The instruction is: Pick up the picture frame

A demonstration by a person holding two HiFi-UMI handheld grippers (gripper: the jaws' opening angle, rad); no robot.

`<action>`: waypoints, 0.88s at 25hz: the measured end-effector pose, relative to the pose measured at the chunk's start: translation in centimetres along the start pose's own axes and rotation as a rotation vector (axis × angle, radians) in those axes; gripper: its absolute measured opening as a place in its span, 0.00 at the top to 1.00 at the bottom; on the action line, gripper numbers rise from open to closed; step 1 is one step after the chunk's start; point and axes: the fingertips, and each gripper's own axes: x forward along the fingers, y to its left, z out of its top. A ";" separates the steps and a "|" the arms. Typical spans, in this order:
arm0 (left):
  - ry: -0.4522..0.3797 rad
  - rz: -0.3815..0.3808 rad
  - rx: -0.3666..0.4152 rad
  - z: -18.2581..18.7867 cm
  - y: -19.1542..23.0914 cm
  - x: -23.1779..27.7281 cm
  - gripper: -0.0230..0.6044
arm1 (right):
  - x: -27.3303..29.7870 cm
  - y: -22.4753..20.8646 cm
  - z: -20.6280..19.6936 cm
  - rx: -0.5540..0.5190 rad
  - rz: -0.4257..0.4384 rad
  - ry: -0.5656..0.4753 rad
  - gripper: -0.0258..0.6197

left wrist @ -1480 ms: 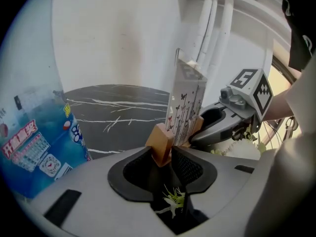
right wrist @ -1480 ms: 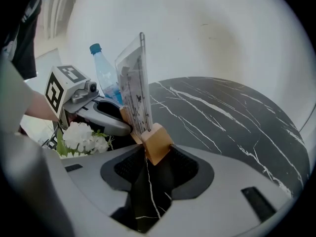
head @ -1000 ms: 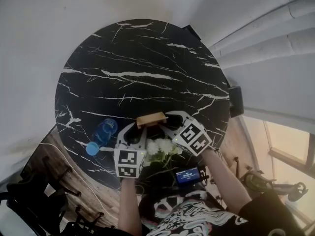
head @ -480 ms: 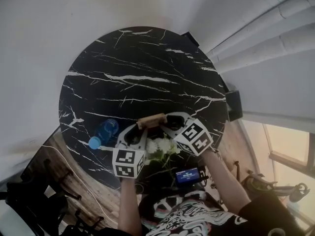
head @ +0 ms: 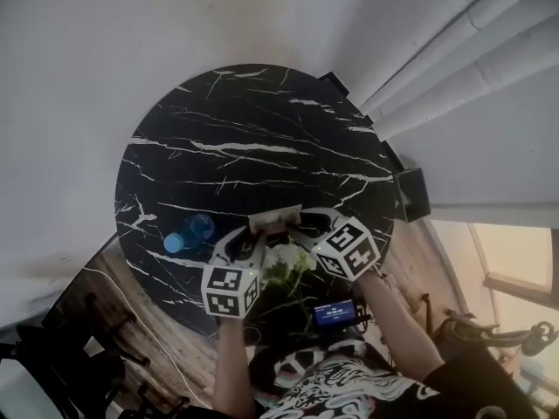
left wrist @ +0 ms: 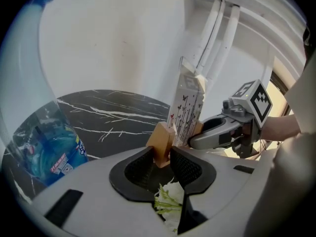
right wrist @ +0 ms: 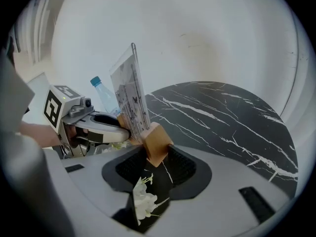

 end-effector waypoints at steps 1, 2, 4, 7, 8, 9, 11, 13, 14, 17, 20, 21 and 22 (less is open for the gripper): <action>-0.002 -0.001 -0.004 0.1 -0.3 -0.2 0.78 | -0.4 0.1 0.0 -0.002 -0.004 -0.002 0.75; -0.003 -0.004 -0.008 0.1 -0.7 -0.5 0.78 | -0.8 0.3 0.1 -0.006 -0.009 -0.004 0.75; -0.003 -0.013 -0.011 0.2 -1.3 -0.9 0.78 | -1.7 0.7 0.1 -0.019 -0.017 -0.007 0.75; 0.000 -0.022 0.011 0.5 -2.2 -1.5 0.78 | -2.8 1.1 0.3 -0.040 -0.033 -0.017 0.75; -0.001 -0.024 0.019 0.6 -2.6 -1.8 0.78 | -3.3 1.4 0.3 -0.040 -0.038 -0.021 0.75; -0.003 -0.025 0.022 0.6 -3.0 -2.2 0.78 | -3.7 1.7 0.2 -0.039 -0.042 -0.025 0.75; -0.012 -0.028 0.028 0.9 -3.5 -2.9 0.78 | -4.5 2.2 0.3 -0.034 -0.051 -0.035 0.75; -0.021 -0.032 0.040 1.3 -3.9 -3.4 0.78 | -5.2 2.6 0.7 -0.035 -0.063 -0.049 0.75; -0.024 -0.034 0.046 1.5 -4.2 -3.7 0.78 | -5.6 2.8 0.7 -0.037 -0.067 -0.054 0.75; -0.026 -0.039 0.058 1.5 -5.2 -4.9 0.78 | -6.8 3.8 0.6 -0.039 -0.077 -0.064 0.75; -0.025 -0.060 0.051 1.4 -5.9 -6.0 0.78 | -7.7 4.8 0.5 -0.038 -0.080 -0.075 0.75; -0.020 -0.070 0.047 1.3 -6.1 -6.3 0.78 | -8.0 5.1 0.4 -0.037 -0.080 -0.074 0.75; -0.013 -0.078 0.047 1.1 -6.4 -6.7 0.78 | -8.2 5.5 0.3 -0.036 -0.079 -0.072 0.75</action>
